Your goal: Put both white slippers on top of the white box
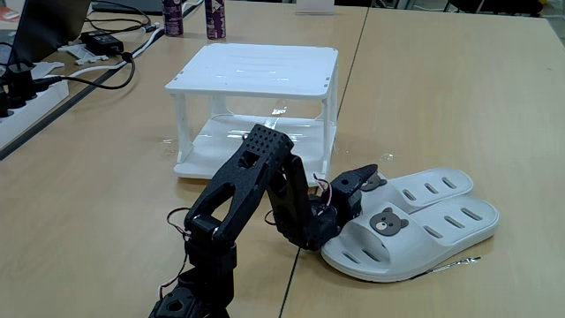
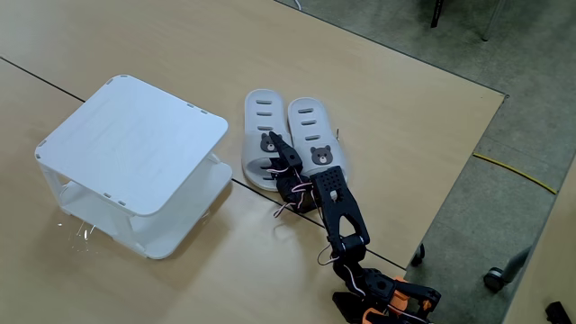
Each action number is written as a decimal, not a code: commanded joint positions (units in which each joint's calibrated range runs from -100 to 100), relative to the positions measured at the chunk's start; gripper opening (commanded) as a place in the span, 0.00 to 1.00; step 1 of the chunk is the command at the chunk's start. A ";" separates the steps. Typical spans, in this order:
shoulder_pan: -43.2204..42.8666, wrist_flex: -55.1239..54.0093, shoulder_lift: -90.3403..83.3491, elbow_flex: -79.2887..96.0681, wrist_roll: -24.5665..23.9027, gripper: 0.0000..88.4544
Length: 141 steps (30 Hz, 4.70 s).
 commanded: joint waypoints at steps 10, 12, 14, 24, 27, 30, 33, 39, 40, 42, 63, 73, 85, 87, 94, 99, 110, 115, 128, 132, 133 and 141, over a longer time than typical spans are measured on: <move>1.25 4.76 -14.35 2.50 0.42 0.01; 1.50 11.14 -22.09 4.39 0.42 0.01; 1.50 18.39 -29.49 4.93 0.42 0.01; 0.93 46.69 -57.60 4.12 0.42 0.01; 0.93 52.73 -65.09 2.32 0.42 0.01; 0.93 57.30 -70.72 -0.93 0.42 0.01; -0.88 62.14 -73.92 -6.25 0.42 0.01; -9.19 69.38 -71.73 -17.44 0.42 0.01; -10.51 69.38 -70.72 -18.16 0.42 0.01; -14.12 69.30 -68.45 -19.43 0.42 0.01; -40.11 69.04 -34.21 -51.54 0.42 0.01; -38.47 69.04 -20.91 -64.53 0.42 0.01; -36.33 69.04 -18.30 -63.90 0.42 0.07; -36.41 69.04 -18.30 -63.90 0.42 0.16; -36.49 69.13 -17.55 -62.37 0.42 0.20; -36.66 69.13 -17.88 -60.29 0.42 0.25; -35.92 75.17 -26.72 -50.37 0.42 0.24; -36.00 77.67 -27.39 -51.09 0.42 0.24; -36.00 89.92 -39.09 -50.28 0.42 0.24; -36.41 93.03 -42.12 -47.93 0.42 0.24; -36.41 93.03 -43.12 -45.86 0.42 0.24; -36.57 93.03 -56.84 -26.55 0.42 0.24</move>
